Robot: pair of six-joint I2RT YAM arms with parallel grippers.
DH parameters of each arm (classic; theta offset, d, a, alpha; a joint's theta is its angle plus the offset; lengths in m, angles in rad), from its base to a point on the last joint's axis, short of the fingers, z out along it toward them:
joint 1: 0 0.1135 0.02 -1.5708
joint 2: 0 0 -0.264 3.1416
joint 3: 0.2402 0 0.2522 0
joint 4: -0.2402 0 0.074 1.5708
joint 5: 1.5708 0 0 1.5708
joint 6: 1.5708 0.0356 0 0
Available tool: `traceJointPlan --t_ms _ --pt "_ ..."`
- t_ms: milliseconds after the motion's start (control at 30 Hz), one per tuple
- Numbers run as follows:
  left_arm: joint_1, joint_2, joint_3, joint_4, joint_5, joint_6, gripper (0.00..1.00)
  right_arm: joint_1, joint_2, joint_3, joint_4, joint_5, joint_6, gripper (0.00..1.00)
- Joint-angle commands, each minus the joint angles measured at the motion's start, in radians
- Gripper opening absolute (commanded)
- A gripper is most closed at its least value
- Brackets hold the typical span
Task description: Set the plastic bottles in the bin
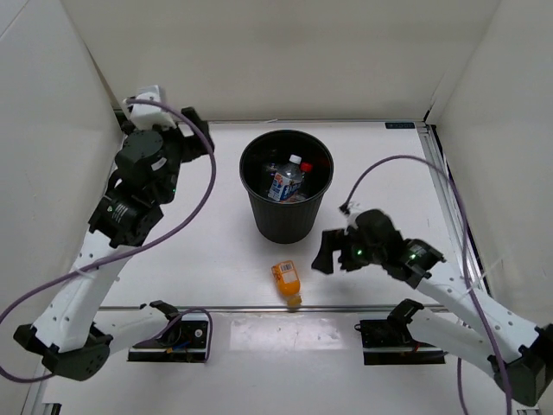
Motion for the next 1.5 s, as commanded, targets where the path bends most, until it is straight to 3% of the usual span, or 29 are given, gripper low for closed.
traceJointPlan --t_ms 0,67,233,633,700,833,1000,1067,1233,1300,1433,1467 --pt "0.094 -0.012 -0.099 -0.202 -0.088 -0.097 1.00 0.178 0.001 -0.094 0.184 0.122 0.024 1.00" --pt "0.132 -0.038 -0.137 -0.333 -0.077 -0.143 1.00 0.308 0.039 -0.108 0.242 0.243 0.024 1.00" --pt "0.152 -0.143 -0.265 -0.382 -0.016 -0.178 1.00 0.485 0.257 -0.050 0.285 0.449 0.072 1.00" --pt "0.152 -0.209 -0.311 -0.464 -0.023 -0.143 1.00 0.507 0.631 0.116 0.411 0.491 0.084 1.00" --pt "0.152 -0.209 -0.311 -0.473 -0.023 -0.134 1.00 0.507 0.680 0.131 0.411 0.477 0.084 0.96" --pt "0.152 -0.242 -0.322 -0.482 -0.043 -0.111 1.00 0.507 0.690 0.131 0.402 0.453 0.106 0.82" --pt "0.152 -0.281 -0.349 -0.491 -0.079 -0.111 1.00 0.560 0.632 0.121 0.290 0.446 0.139 0.42" --pt "0.152 -0.301 -0.362 -0.491 -0.105 -0.111 1.00 0.609 0.584 0.163 0.137 0.489 0.158 0.34" --pt "0.152 -0.336 -0.418 -0.513 -0.115 -0.223 1.00 0.706 0.437 0.393 -0.107 0.583 0.140 0.30" --pt "0.152 -0.336 -0.453 -0.534 -0.126 -0.293 1.00 0.692 0.428 0.592 -0.204 0.612 0.117 0.30" --pt "0.152 -0.345 -0.487 -0.572 -0.135 -0.355 1.00 0.510 0.489 0.947 -0.301 0.545 -0.009 0.31" --pt "0.152 -0.345 -0.496 -0.573 -0.135 -0.367 1.00 0.407 0.507 1.008 -0.310 0.516 -0.028 0.31"
